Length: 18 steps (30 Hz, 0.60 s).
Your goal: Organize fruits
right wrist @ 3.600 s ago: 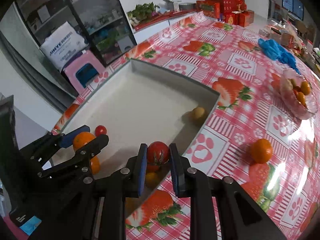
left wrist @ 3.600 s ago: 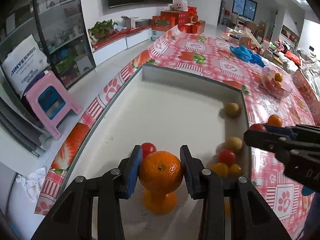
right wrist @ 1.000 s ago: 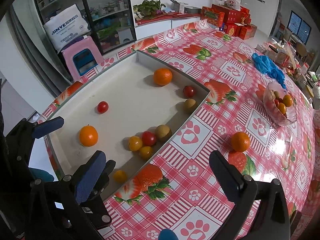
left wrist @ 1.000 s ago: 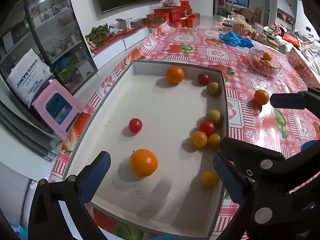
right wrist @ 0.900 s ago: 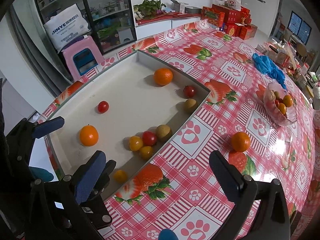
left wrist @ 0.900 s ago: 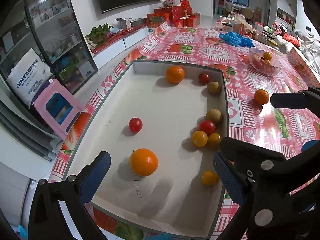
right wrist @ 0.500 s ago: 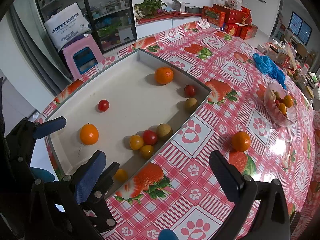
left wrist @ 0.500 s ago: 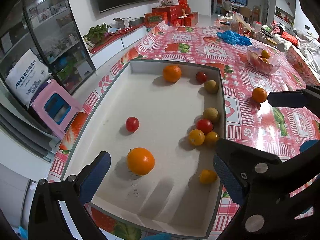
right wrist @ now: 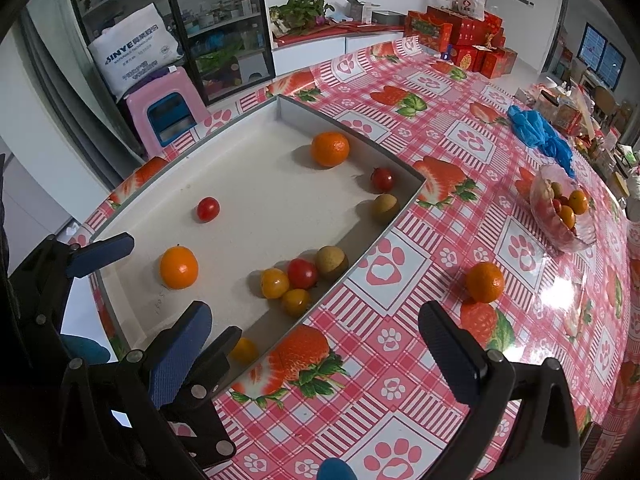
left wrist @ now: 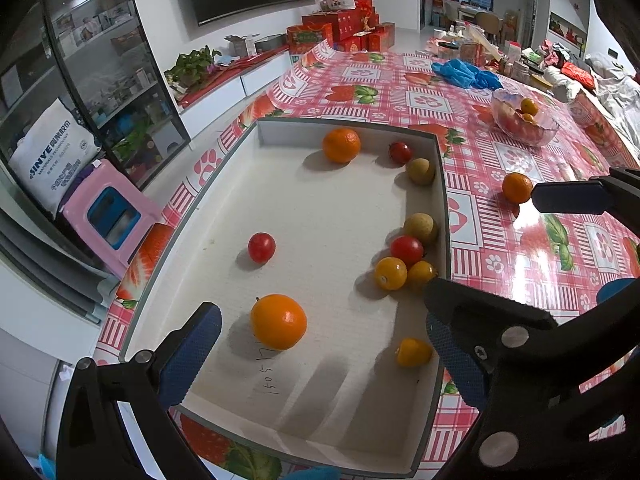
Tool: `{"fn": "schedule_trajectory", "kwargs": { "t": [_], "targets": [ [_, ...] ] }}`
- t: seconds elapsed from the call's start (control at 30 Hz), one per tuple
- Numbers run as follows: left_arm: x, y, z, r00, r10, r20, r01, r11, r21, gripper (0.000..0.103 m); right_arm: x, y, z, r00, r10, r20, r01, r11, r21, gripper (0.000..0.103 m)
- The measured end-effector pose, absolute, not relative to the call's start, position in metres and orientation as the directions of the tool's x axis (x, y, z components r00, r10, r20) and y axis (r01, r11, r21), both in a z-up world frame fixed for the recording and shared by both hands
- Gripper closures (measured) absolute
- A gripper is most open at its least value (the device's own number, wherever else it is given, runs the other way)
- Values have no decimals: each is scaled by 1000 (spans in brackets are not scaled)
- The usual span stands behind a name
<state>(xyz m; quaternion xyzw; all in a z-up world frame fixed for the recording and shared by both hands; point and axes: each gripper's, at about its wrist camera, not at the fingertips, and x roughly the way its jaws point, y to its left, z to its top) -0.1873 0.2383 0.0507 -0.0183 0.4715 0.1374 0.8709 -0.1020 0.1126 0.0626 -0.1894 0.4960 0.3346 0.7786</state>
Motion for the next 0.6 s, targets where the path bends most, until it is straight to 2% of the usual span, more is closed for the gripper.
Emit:
{"fn": "schedule_trajectory", "kwargs": {
  "t": [0.6],
  "targets": [
    [-188,236,47,511,217,-832,-254,963,96,0,-104,114,62,281,332,-900,-709,704,38,0]
  ]
}}
